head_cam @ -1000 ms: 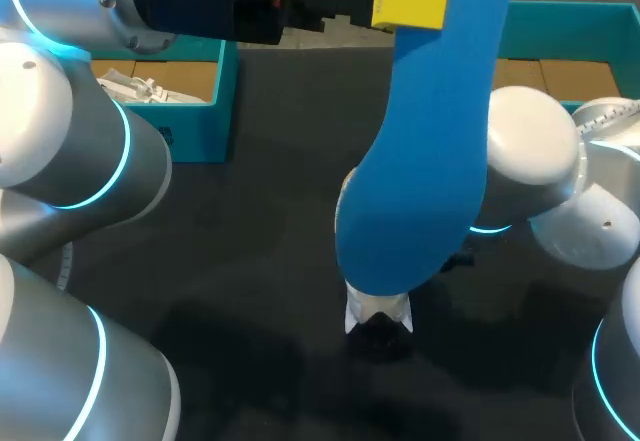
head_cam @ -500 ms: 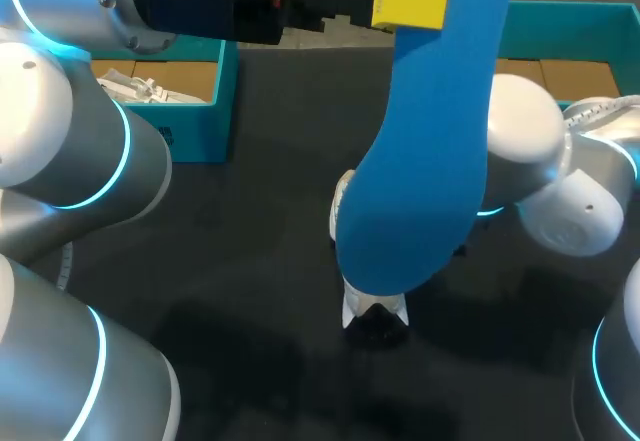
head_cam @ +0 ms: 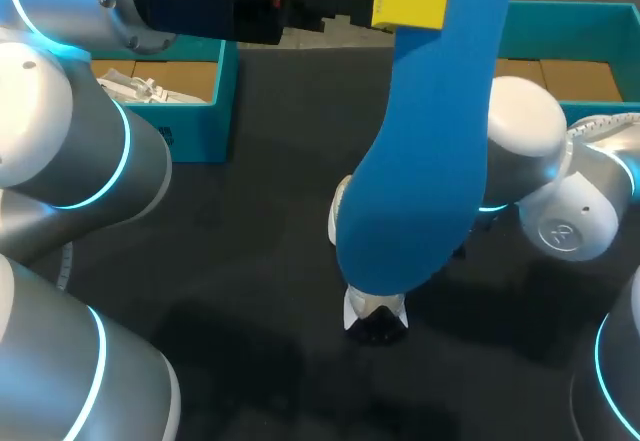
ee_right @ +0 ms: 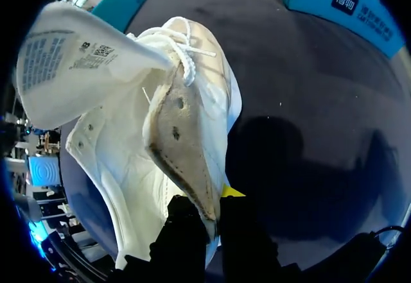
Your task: Take the shoe out of the shoebox, open the shoe tongue, remove and reinsert the insole, then place the shoe into the shoebox
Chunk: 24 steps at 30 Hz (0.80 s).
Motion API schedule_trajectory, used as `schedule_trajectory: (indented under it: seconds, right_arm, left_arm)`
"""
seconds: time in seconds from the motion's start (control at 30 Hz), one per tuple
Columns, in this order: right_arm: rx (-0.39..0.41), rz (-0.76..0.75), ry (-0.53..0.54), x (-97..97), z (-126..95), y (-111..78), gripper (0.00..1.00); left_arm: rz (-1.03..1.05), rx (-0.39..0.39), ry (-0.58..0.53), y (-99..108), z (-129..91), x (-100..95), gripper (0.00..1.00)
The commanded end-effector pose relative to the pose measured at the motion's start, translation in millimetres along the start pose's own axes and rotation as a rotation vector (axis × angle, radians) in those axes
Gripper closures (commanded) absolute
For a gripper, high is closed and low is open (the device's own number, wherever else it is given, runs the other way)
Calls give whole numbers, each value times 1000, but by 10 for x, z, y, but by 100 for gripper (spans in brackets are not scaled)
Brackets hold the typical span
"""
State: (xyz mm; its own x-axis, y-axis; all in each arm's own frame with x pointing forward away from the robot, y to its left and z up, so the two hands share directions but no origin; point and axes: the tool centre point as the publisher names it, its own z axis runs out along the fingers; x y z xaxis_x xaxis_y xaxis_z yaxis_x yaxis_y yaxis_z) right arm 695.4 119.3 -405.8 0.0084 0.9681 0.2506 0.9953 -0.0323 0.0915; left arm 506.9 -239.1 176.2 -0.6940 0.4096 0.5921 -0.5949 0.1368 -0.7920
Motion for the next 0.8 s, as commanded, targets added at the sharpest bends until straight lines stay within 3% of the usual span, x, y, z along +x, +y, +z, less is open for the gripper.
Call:
schedule_trajectory:
  seconds: [0.03, 0.07, 0.1, 0.13, 0.17, 0.2, 0.57, 0.8]
  right_arm:
    - [7, 1, 11, -28, 42, 9, 100]
    - [7, 1, 11, -28, 42, 9, 100]
    - [6, 5, 14, -47, 14, 4, 60]
    - [5, 8, 11, -50, 5, 3, 50]
    - [5, 8, 11, -50, 5, 3, 50]
    - [7, 17, 1, -57, -44, -6, 0]
    - [9, 28, -31, 29, -433, -49, 0]
    - [23, 28, 26, 82, -755, -113, 0]
  left_arm:
    - [-1, 18, -3, 51, 56, 37, 100]
    - [-1, 18, -3, 51, 56, 37, 100]
    - [-1, 18, -3, 51, 56, 37, 100]
    - [-1, 18, -3, 51, 56, 37, 100]
    - [-1, 18, -3, 51, 56, 37, 100]
    - [-1, 18, -3, 51, 56, 37, 100]
    - [-1, 18, -3, 51, 56, 37, 100]
    - [-1, 18, -3, 51, 56, 37, 100]
